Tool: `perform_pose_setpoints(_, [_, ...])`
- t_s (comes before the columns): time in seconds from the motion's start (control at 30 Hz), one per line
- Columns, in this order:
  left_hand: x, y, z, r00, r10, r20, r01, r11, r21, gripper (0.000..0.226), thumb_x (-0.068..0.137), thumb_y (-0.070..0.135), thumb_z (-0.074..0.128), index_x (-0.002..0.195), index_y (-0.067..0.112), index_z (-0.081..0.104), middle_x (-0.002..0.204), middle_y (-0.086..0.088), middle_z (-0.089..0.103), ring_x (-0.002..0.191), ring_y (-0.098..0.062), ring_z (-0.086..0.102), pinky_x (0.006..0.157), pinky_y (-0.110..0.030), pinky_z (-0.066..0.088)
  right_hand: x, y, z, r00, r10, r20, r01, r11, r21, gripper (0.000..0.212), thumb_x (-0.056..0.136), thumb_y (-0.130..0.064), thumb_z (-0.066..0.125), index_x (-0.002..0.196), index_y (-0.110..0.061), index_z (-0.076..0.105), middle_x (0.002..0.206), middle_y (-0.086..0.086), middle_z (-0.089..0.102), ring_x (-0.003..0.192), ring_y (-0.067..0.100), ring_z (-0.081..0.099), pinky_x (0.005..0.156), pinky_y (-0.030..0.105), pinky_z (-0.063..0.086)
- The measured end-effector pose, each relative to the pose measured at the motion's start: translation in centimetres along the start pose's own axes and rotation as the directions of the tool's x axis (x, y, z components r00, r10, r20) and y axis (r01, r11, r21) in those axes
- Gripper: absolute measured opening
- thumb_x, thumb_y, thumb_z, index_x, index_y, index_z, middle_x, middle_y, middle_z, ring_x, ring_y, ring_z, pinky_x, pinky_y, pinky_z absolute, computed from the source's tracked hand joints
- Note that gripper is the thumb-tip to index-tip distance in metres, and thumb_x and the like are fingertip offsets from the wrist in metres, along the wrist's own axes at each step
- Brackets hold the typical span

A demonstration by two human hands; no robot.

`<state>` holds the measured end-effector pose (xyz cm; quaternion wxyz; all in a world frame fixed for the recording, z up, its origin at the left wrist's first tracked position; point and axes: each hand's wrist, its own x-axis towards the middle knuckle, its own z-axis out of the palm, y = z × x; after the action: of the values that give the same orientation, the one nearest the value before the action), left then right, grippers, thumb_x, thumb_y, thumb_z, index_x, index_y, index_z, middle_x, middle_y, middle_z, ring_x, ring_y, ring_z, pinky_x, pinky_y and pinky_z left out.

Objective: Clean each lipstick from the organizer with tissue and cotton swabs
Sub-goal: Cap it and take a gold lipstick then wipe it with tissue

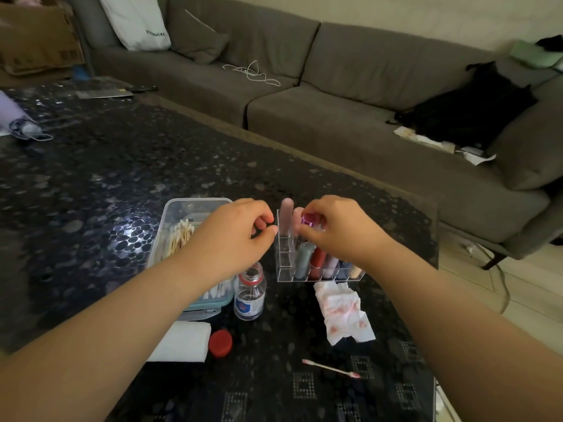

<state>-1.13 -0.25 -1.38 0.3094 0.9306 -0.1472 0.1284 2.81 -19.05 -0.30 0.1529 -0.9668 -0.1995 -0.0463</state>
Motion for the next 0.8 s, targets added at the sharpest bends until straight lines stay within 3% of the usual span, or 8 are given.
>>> perform_pose_setpoints(0.07, [-0.4, 0.3, -0.2, 1.000, 0.004, -0.005, -0.004, 1.000, -0.006, 0.014, 0.088, 0.026, 0.061, 0.099, 0.019, 0.065, 0.091, 0.008, 0.061, 0.083, -0.007, 0.058, 0.072, -0.022, 0.047, 0.1, -0.2, -0.1, 1.000, 0.014, 0.000, -0.014, 1.000, -0.012, 0.013, 0.092, -0.033, 0.057, 0.090, -0.021, 0.059, 0.083, -0.007, 0.051, 0.083, 0.016, 0.055, 0.068, 0.022, 0.037])
perform_pose_setpoints(0.2, [-1.3, 0.8, -1.1, 0.997, 0.012, -0.077, -0.014, 1.000, -0.026, 0.014, 0.086, 0.024, 0.064, 0.099, 0.020, 0.065, 0.090, 0.010, 0.058, 0.078, -0.005, 0.057, 0.067, -0.015, 0.044, -0.3, -1.0, -3.3, 0.986, -0.010, -0.164, 0.008, 1.000, -0.009, 0.017, 0.090, -0.033, 0.060, 0.094, -0.018, 0.065, 0.084, -0.005, 0.056, 0.079, 0.012, 0.055, 0.067, 0.022, 0.040])
perform_pose_setpoints(0.33, [-3.6, 2.6, -1.6, 0.990, 0.035, -0.140, -0.045, 0.997, -0.066, 0.015, 0.082, 0.020, 0.069, 0.097, 0.023, 0.065, 0.082, 0.015, 0.056, 0.072, -0.003, 0.055, 0.065, -0.010, 0.041, -3.3, -3.1, -6.8, 0.951, 0.071, -0.300, -0.034, 0.991, 0.126, 0.013, 0.089, -0.036, 0.061, 0.086, -0.023, 0.061, 0.071, -0.013, 0.055, 0.063, 0.002, 0.051, 0.053, 0.009, 0.035])
perform_pose_setpoints(0.47, [-6.8, 5.2, -0.9, 0.996, 0.013, -0.093, -0.029, 0.986, -0.167, 0.031, 0.082, 0.031, 0.068, 0.112, 0.029, 0.057, 0.097, 0.021, 0.051, 0.087, 0.009, 0.050, 0.074, -0.004, 0.038, -8.0, -5.1, -6.7, 0.946, 0.229, -0.230, -0.120, 0.905, 0.408, 0.018, 0.088, -0.038, 0.061, 0.078, -0.022, 0.065, 0.055, -0.008, 0.053, 0.045, -0.002, 0.047, 0.043, 0.008, 0.036])
perform_pose_setpoints(0.57, [-9.3, 6.3, 0.1, 0.999, -0.053, 0.004, 0.052, 0.957, -0.285, 0.030, 0.084, 0.041, 0.063, 0.111, 0.037, 0.052, 0.101, 0.025, 0.053, 0.094, 0.016, 0.048, 0.076, -0.003, 0.038, -11.3, -6.0, -4.9, 0.943, 0.291, -0.164, -0.149, 0.806, 0.573, 0.026, 0.086, -0.039, 0.062, 0.074, -0.017, 0.067, 0.053, -0.001, 0.055, 0.043, 0.001, 0.043, 0.044, 0.011, 0.036])
perform_pose_setpoints(0.7, [-12.2, 6.2, 1.6, 0.990, -0.090, 0.106, 0.122, 0.927, -0.354, 0.013, 0.086, 0.038, 0.061, 0.097, 0.033, 0.064, 0.079, 0.016, 0.060, 0.079, 0.007, 0.054, 0.064, -0.009, 0.038, -14.3, -5.8, -1.9, 0.929, 0.362, -0.073, -0.215, 0.690, 0.691, 0.024, 0.087, -0.032, 0.063, 0.072, -0.013, 0.069, 0.053, -0.002, 0.050, 0.043, 0.001, 0.039, 0.044, 0.011, 0.033])
perform_pose_setpoints(0.8, [-13.3, 5.8, 1.9, 0.984, -0.068, 0.163, 0.120, 0.936, -0.331, 0.008, 0.087, 0.038, 0.057, 0.080, 0.037, 0.058, 0.064, 0.015, 0.054, 0.067, 0.005, 0.051, 0.058, -0.012, 0.036, -15.2, -5.6, -1.0, 0.934, 0.356, -0.022, -0.236, 0.665, 0.709, 0.026, 0.088, -0.031, 0.063, 0.071, -0.011, 0.068, 0.050, -0.005, 0.051, 0.042, 0.001, 0.039, 0.043, 0.010, 0.034])
